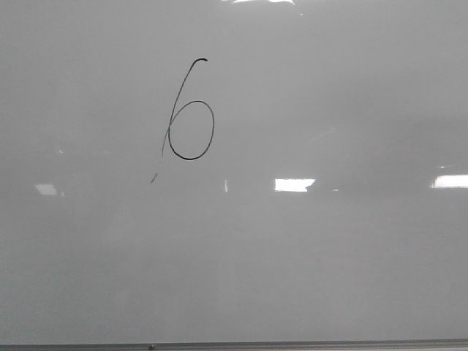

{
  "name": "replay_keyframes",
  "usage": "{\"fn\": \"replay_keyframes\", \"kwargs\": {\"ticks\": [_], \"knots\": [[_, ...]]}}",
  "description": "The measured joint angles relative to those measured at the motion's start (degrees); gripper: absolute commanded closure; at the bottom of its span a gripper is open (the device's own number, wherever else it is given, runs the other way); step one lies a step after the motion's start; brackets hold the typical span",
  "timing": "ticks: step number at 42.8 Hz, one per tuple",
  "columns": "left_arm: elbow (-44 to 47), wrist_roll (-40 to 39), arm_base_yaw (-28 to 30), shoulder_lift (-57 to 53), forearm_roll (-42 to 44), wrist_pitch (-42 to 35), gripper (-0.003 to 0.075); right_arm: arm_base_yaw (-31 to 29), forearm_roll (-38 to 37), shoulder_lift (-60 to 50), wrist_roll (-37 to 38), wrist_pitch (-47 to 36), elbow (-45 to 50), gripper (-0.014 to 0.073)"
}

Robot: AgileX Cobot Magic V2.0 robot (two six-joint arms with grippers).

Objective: Write number 6 on whiteboard

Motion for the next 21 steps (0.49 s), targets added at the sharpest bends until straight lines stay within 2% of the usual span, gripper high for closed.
{"fn": "replay_keyframes", "kwargs": {"ticks": [9,16,21], "knots": [[-0.45,0.00,0.00,1.49,0.61,-0.95,0.0586,0.00,0.11,0.00,0.00,0.00,0.00,0.0655],[-0.93,0.00,0.00,1.49,1.00,-1.41,0.0540,0.00,0.11,0.00,0.00,0.00,0.00,0.0655],[-0.93,0.00,0.00,1.49,1.04,-1.41,0.0473,0.00,0.11,0.00,0.00,0.00,0.00,0.0655]]}}
